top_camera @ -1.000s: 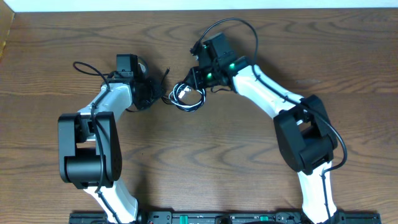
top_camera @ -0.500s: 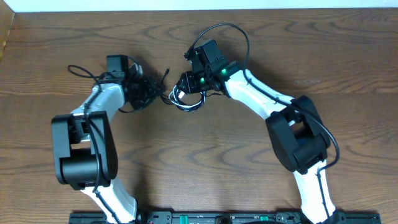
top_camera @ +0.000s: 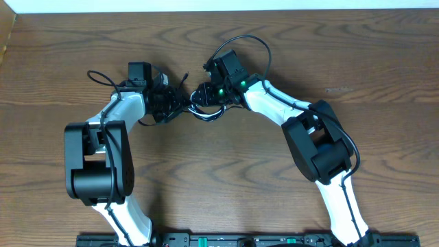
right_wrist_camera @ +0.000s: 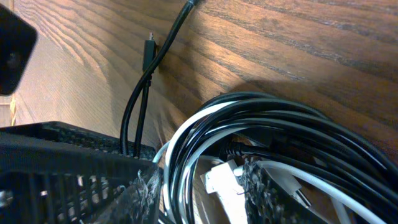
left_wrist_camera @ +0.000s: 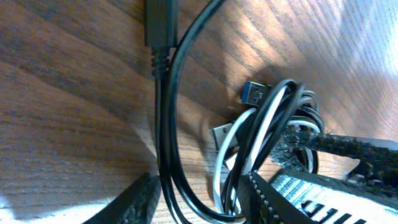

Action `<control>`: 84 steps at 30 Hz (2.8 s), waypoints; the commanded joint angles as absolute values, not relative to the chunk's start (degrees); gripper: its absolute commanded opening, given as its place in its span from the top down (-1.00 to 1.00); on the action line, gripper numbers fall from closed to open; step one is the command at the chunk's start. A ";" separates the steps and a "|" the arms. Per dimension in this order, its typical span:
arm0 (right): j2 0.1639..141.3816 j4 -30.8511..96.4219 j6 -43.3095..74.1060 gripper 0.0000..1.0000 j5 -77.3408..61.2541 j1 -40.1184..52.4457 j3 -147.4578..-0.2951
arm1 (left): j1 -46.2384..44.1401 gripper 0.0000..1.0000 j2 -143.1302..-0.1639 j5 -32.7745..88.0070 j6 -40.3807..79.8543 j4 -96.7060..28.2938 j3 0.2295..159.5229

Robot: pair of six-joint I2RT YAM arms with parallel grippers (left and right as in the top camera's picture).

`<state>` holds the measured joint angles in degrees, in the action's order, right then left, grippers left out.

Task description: Untangle cables

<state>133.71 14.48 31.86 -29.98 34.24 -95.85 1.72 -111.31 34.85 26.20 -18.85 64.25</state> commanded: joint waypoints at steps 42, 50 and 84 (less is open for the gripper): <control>135.02 8.75 57.04 0.23 -38.33 31.64 -96.29 | 1.52 0.85 -108.05 47.11 4.91 -16.38 63.70; 135.02 8.75 57.06 0.25 -35.44 31.64 -96.29 | 1.52 0.85 -108.05 52.07 1.89 -16.34 63.70; 134.91 6.13 62.63 0.05 -34.61 29.45 -96.29 | 2.66 0.85 -105.65 70.22 -12.47 -17.63 63.70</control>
<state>134.43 6.11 60.97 -37.04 29.12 -95.85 1.91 -108.84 58.02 -4.25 -16.64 64.20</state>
